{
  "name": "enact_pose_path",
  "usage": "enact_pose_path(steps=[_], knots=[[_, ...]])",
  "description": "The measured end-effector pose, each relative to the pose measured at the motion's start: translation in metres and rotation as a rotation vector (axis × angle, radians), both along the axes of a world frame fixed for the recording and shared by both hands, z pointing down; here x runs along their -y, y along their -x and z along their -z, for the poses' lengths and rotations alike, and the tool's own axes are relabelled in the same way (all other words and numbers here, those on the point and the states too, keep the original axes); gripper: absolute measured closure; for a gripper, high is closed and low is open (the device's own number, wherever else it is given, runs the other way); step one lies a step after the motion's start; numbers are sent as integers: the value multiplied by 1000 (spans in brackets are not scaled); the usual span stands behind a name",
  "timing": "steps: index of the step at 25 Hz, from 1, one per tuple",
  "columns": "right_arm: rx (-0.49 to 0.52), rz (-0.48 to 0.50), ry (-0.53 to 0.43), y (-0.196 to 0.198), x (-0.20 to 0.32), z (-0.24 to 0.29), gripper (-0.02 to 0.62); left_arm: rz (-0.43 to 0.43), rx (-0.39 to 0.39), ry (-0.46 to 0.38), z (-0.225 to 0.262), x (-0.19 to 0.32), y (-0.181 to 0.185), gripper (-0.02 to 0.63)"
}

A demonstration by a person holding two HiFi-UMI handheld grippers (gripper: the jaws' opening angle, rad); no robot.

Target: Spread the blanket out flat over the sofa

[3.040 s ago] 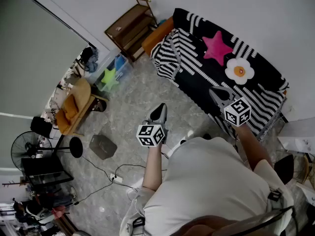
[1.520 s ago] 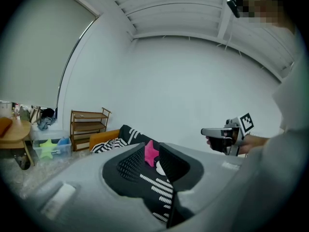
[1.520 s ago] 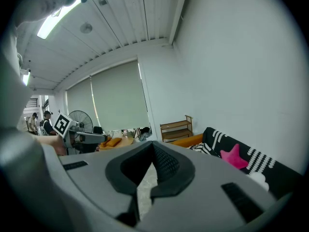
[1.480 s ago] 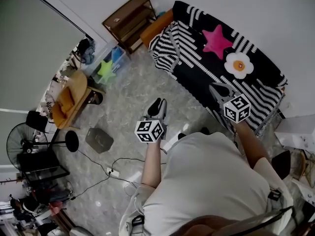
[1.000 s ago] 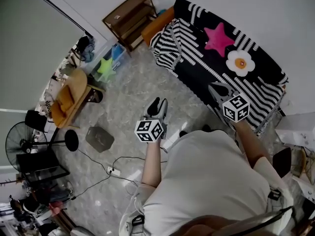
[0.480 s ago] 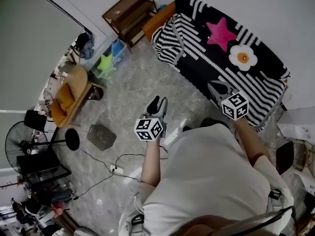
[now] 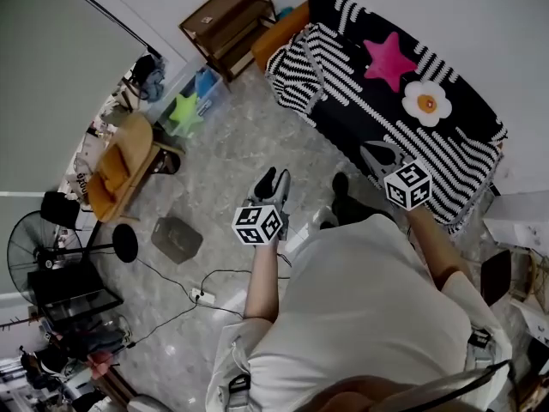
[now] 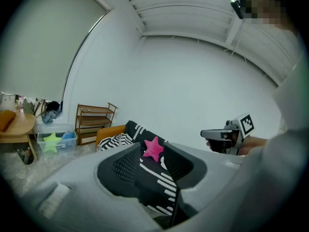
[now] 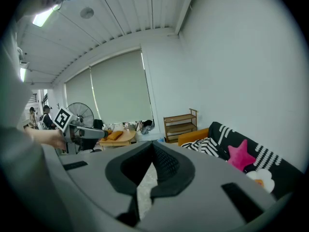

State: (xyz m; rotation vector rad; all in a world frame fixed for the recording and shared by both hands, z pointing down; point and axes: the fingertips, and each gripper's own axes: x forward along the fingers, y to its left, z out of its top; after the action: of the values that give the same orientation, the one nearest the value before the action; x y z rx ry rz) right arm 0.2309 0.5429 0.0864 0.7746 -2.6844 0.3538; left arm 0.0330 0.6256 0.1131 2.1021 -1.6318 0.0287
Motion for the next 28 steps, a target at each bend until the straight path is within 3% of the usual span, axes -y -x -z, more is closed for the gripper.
enact_pose_path(steps=[15,28], knots=[[-5,47,55,55,111,-26,594,23,-14,50,-10,103,36,446],[-12,85,116,69,234,-48,594,42,-19,101,-18,222,39,446]])
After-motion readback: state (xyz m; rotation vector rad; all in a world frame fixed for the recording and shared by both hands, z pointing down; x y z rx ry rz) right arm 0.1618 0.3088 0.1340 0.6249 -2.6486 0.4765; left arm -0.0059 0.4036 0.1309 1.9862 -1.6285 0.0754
